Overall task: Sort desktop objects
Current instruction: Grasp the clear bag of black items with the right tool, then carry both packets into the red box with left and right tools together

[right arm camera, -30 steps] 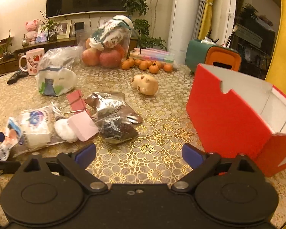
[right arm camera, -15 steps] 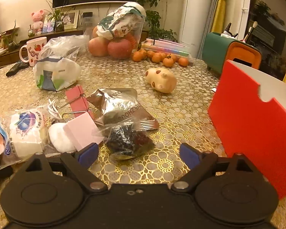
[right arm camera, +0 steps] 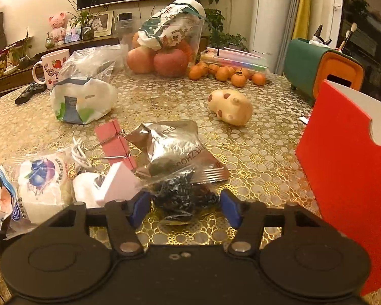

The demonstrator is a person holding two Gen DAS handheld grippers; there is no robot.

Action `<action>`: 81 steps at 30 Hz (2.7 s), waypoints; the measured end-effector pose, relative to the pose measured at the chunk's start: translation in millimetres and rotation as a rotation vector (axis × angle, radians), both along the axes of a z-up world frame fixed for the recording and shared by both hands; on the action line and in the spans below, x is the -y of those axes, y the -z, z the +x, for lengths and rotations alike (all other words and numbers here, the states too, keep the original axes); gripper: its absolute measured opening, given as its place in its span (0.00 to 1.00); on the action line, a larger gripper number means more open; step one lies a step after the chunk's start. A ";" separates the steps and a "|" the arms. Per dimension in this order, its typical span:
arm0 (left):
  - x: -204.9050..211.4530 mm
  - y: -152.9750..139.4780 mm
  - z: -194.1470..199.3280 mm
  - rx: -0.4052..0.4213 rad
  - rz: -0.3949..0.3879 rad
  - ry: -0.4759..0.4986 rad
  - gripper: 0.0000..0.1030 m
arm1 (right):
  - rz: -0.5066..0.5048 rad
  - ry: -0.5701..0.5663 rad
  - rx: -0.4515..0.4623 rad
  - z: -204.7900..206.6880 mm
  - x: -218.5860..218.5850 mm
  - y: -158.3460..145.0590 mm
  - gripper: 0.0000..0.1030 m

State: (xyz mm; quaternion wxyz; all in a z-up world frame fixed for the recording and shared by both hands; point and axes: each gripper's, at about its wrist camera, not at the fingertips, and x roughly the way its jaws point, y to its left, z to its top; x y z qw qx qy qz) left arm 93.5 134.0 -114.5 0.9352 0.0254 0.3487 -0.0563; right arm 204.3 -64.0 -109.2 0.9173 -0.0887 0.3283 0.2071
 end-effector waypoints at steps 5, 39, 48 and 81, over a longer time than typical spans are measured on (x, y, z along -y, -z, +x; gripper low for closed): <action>3.4 -2.1 -3.7 -0.012 0.015 -0.024 0.56 | 0.016 0.008 -0.008 -6.1 5.6 -5.4 0.44; 106.7 -106.8 -32.0 0.044 -0.027 0.032 0.56 | 0.135 0.003 -0.002 -86.2 112.0 -97.9 0.31; 165.3 -135.5 -13.6 0.079 -0.048 0.127 0.56 | 0.172 0.041 0.028 -90.2 163.1 -130.0 0.31; 341.1 -144.5 151.2 -0.048 0.043 0.371 0.56 | 0.067 0.196 0.020 14.2 289.7 -129.2 0.31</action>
